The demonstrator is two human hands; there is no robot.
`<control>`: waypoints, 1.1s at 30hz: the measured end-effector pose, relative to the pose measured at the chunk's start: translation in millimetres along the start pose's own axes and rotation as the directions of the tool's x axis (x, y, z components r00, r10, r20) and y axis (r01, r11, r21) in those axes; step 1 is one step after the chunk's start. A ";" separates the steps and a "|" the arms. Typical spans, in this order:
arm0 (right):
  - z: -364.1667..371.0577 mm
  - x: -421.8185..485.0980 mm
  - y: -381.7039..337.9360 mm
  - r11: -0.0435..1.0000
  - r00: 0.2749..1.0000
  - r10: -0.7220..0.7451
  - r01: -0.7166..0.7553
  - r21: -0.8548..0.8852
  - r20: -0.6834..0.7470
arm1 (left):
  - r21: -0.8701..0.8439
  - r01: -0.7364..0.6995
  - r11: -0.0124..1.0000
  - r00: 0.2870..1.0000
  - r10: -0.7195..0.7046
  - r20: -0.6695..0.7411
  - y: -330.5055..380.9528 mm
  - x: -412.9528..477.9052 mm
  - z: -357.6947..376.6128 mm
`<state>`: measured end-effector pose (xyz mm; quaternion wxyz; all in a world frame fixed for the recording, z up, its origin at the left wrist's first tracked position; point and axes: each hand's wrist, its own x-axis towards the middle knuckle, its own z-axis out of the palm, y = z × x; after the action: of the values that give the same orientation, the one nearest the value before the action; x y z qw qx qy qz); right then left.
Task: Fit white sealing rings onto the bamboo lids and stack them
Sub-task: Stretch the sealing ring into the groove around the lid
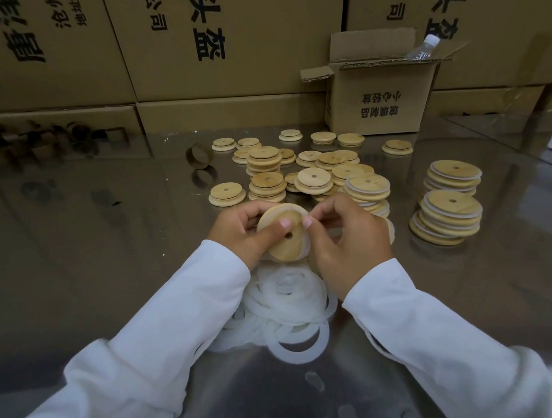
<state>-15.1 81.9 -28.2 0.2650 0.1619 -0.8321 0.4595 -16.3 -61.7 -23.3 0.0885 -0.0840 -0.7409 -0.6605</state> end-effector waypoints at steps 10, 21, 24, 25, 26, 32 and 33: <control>-1.3 4.0 1.9 0.990 0.991 0.124 -0.127 0.056 0.045 | 0.046 -0.099 0.994 0.995 0.099 0.007 -2.0 1.5 -1.4; -5.7 9.5 -1.6 0.984 0.989 0.121 -0.131 0.121 0.084 | 0.064 -0.187 0.980 0.982 0.187 0.002 5.5 1.7 -7.3; -7.2 9.7 -1.4 0.976 0.989 0.117 -0.132 0.172 0.091 | 0.047 -0.173 0.984 0.985 0.174 -0.014 3.4 0.6 -5.2; -7.4 9.1 -0.9 0.973 0.988 0.122 -0.138 0.185 0.094 | 0.038 -0.160 0.986 0.987 0.161 -0.023 2.1 0.1 -4.2; -6.8 8.3 -0.4 0.972 0.988 0.126 -0.142 0.188 0.093 | 0.025 -0.141 0.990 0.989 0.142 -0.037 0.7 0.0 -3.3; 0.7 1.6 -0.6 0.993 0.998 0.055 -0.054 0.106 -0.005 | -0.214 0.050 0.975 0.995 -0.068 -0.077 -0.5 3.6 -2.1; 1.0 1.4 -0.5 0.994 0.999 0.047 -0.044 0.102 -0.026 | -0.245 0.077 0.966 0.994 -0.093 -0.054 -0.3 3.9 -1.8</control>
<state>-16.3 80.7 -27.5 0.2577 0.1494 -0.8073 0.5094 -20.2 -63.5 -22.4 0.0735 -0.0409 -0.6541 -0.7517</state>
